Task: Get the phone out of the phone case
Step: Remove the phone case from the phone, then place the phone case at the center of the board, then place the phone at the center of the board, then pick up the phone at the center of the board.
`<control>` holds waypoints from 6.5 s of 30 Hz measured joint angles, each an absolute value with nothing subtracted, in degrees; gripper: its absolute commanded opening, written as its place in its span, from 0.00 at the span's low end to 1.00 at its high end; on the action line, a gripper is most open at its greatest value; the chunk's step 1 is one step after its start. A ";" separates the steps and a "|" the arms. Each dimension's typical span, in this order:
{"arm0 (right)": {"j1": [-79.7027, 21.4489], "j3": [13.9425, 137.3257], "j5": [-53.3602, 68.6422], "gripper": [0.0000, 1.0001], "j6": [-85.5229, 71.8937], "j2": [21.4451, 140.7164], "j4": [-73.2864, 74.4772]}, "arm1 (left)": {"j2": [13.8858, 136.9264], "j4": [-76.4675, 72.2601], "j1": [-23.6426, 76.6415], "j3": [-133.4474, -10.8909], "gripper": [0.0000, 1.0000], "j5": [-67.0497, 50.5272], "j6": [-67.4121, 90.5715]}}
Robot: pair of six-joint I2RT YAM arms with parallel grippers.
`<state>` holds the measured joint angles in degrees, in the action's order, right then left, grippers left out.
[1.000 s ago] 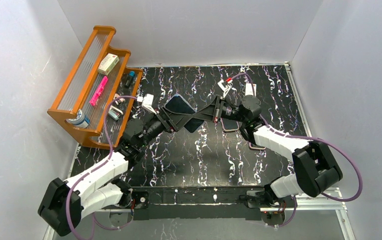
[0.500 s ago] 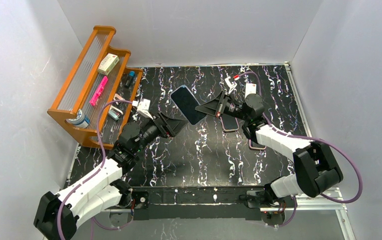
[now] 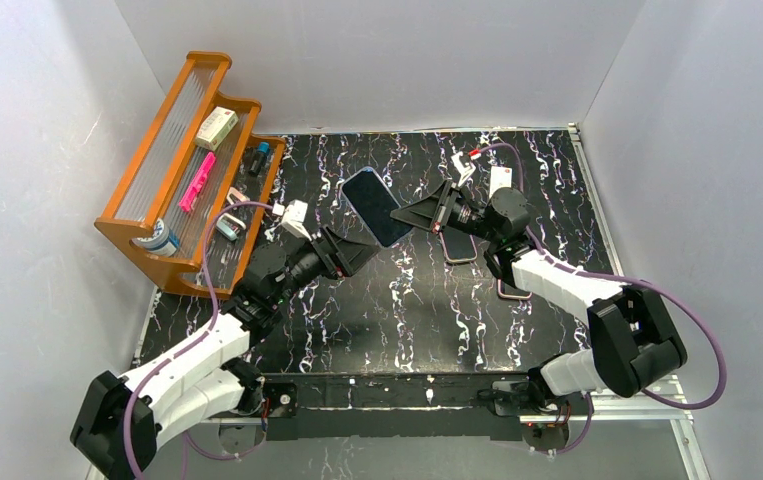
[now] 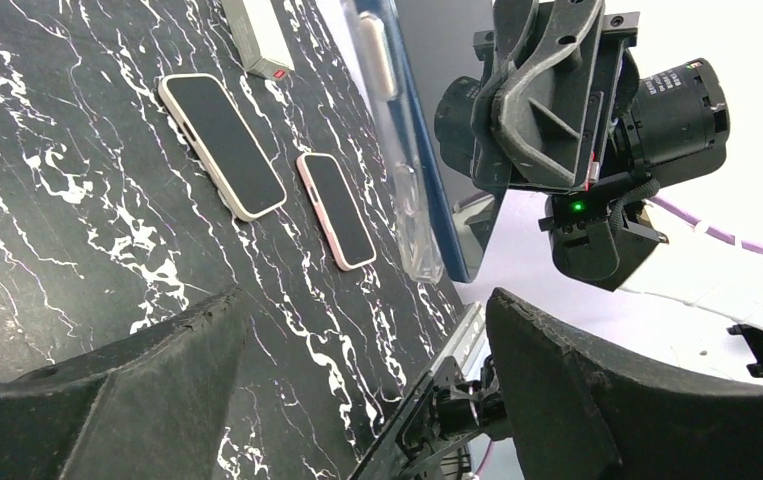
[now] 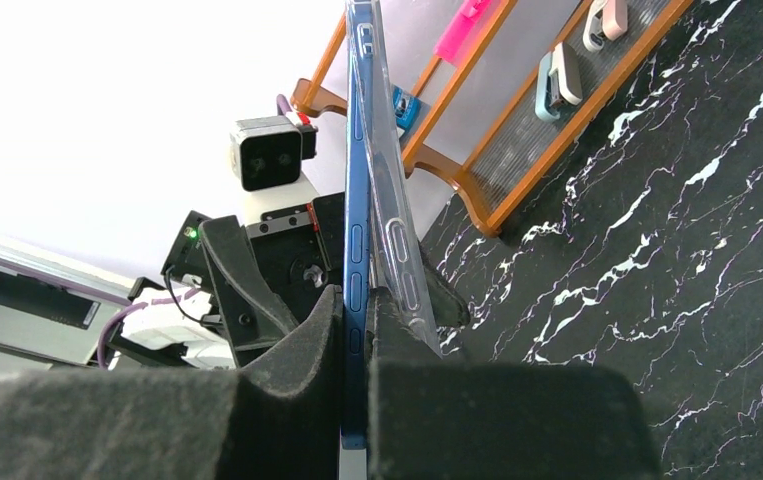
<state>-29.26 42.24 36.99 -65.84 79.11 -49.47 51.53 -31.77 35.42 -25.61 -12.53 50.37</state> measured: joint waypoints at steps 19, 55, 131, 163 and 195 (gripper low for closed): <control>-29.26 42.24 37.08 0.01 -66.35 77.89 -49.93 | 56.07 -34.74 35.42 -25.54 0.80 -13.56 53.08; -28.91 37.95 39.40 0.01 -63.90 73.67 -47.11 | 63.48 -37.06 34.59 -30.37 0.00 -10.20 50.68; -31.05 43.40 14.39 0.46 -54.39 109.34 -41.67 | 67.59 14.94 16.78 -59.64 0.98 4.54 15.57; -36.86 54.08 0.10 0.96 -32.47 103.20 -13.85 | 35.38 7.75 16.71 -43.53 0.98 16.08 13.21; -23.18 60.47 -7.70 0.99 -11.68 99.83 9.17 | 33.10 10.74 16.71 -40.86 0.98 14.59 16.29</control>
